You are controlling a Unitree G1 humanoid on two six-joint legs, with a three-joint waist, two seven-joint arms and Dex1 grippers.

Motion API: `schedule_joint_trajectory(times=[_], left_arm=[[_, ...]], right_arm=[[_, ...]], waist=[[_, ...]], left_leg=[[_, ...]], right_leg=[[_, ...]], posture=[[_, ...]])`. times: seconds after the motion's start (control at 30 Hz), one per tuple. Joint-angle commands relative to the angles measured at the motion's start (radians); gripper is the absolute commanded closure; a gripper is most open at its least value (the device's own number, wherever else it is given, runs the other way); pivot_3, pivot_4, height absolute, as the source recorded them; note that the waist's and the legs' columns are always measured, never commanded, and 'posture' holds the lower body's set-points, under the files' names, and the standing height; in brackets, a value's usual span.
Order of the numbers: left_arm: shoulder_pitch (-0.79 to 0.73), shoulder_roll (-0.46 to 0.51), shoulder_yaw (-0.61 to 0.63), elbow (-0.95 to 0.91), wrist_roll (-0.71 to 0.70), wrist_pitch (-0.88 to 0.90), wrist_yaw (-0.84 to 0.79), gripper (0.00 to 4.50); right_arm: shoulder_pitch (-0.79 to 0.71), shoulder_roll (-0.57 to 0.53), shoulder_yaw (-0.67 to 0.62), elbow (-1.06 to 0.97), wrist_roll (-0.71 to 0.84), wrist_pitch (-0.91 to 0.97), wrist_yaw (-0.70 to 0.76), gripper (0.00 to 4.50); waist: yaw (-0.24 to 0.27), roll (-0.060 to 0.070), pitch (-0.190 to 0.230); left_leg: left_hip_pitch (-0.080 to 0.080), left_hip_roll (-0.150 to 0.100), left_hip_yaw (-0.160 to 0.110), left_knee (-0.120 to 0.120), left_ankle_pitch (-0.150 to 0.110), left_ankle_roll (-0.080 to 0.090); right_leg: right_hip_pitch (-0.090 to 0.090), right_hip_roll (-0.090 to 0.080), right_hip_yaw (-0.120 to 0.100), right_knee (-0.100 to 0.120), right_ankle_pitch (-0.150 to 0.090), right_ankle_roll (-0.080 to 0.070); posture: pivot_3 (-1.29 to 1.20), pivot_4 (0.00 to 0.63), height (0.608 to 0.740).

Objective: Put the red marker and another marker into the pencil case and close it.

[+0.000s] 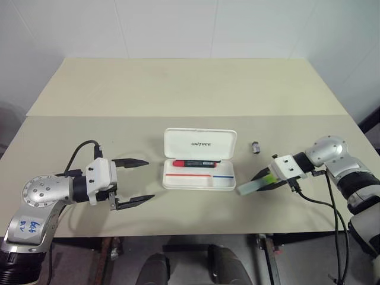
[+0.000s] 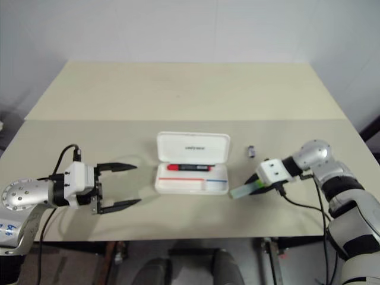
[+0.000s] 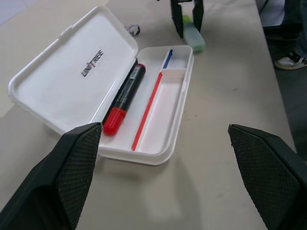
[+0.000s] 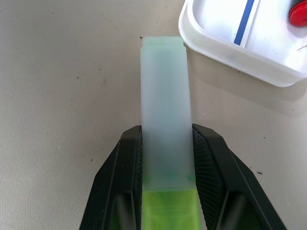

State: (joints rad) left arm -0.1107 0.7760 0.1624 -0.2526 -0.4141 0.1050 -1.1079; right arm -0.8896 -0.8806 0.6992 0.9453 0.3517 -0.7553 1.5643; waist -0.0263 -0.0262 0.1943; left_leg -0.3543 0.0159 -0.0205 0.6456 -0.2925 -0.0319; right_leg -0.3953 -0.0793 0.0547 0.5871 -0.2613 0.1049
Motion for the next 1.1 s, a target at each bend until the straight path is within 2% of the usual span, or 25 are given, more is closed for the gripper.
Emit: schedule_joint_trajectory(times=[0.03,0.2,0.33,0.47,0.6,0.67,0.8,0.9,1.1], left_arm=[[-0.03,-0.011,-0.02,0.035,0.001,-0.042,-0.02,0.0],[-0.051,-0.02,-0.034,0.1,0.004,-0.075,-0.043,0.0],[-0.061,-0.023,-0.035,0.172,0.008,-0.109,-0.061,0.0],[-0.052,-0.021,-0.031,0.187,0.01,-0.115,-0.052,0.0],[-0.032,-0.013,-0.021,0.18,0.008,-0.107,-0.045,0.0],[-0.008,0.003,-0.002,0.182,0.007,-0.108,-0.048,0.0],[0.039,0.031,0.042,0.184,0.0,-0.099,-0.046,0.0],[0.067,0.04,0.064,0.177,-0.004,-0.092,-0.041,0.0],[0.124,0.04,0.095,0.132,-0.013,-0.072,-0.028,0.0]], right_arm=[[0.022,-0.089,-0.048,-0.036,0.03,0.033,0.05,3.4],[0.07,-0.183,-0.097,-0.184,0.104,0.12,0.05,3.4],[0.173,-0.233,-0.264,-0.579,0.269,0.445,0.024,3.4],[0.211,-0.167,-0.355,-0.871,0.322,0.721,-0.161,3.4],[0.223,-0.085,-0.383,-1.015,0.261,0.872,-0.266,3.4],[0.21,-0.017,-0.357,-1.08,0.207,0.971,-0.357,3.4],[0.173,0.125,-0.294,-1.139,0.065,1.162,-0.529,3.4],[0.169,0.189,-0.257,-1.146,-0.021,1.225,-0.579,3.4],[0.16,0.268,-0.205,-1.183,-0.111,1.359,-0.607,3.4]], waist=[[0.001,0.002,0.001],[-0.003,0.005,0.004],[-0.011,0.008,0.006],[-0.009,0.008,0.006],[-0.002,0.008,0.006],[-0.001,0.008,0.006],[-0.001,0.007,0.005],[0.002,0.006,0.005],[-0.001,0.006,0.005]], left_leg=[[0.0,0.0,0.0,0.0,0.0,0.0],[-0.002,0.0,0.003,0.0,-0.002,0.002],[-0.002,0.002,0.004,-0.001,-0.004,0.0],[-0.003,0.007,0.004,-0.001,-0.005,-0.001],[-0.005,0.012,0.004,0.0,-0.006,-0.002],[-0.01,0.011,0.004,0.001,-0.006,-0.003],[-0.019,0.009,0.004,0.002,-0.006,-0.004],[-0.024,0.008,0.005,0.001,-0.006,-0.004],[-0.027,0.008,0.006,0.002,-0.007,-0.004]], right_leg=[[0.0,0.0,0.0,-0.001,0.0,0.0],[-0.003,0.0,0.002,-0.001,-0.001,0.001],[-0.006,0.001,0.003,0.002,-0.003,0.006],[-0.01,0.006,0.003,0.005,-0.003,0.008],[-0.012,0.006,0.003,0.006,-0.004,0.005],[-0.017,0.006,0.003,0.005,-0.004,0.005],[-0.025,0.006,0.002,0.006,0.002,0.015],[-0.032,0.006,0.001,0.009,0.002,0.017],[-0.034,0.005,-0.005,0.008,0.002,0.016]], posture=[[0.0,0.15,0.74],[0.0,0.15,0.74],[0.0,0.15,0.74],[0.0,0.15,0.74],[0.0,0.15,0.74],[0.0,0.15,0.74],[0.0,0.15,0.74],[0.0,0.15,0.74],[0.0,0.15,0.74]])
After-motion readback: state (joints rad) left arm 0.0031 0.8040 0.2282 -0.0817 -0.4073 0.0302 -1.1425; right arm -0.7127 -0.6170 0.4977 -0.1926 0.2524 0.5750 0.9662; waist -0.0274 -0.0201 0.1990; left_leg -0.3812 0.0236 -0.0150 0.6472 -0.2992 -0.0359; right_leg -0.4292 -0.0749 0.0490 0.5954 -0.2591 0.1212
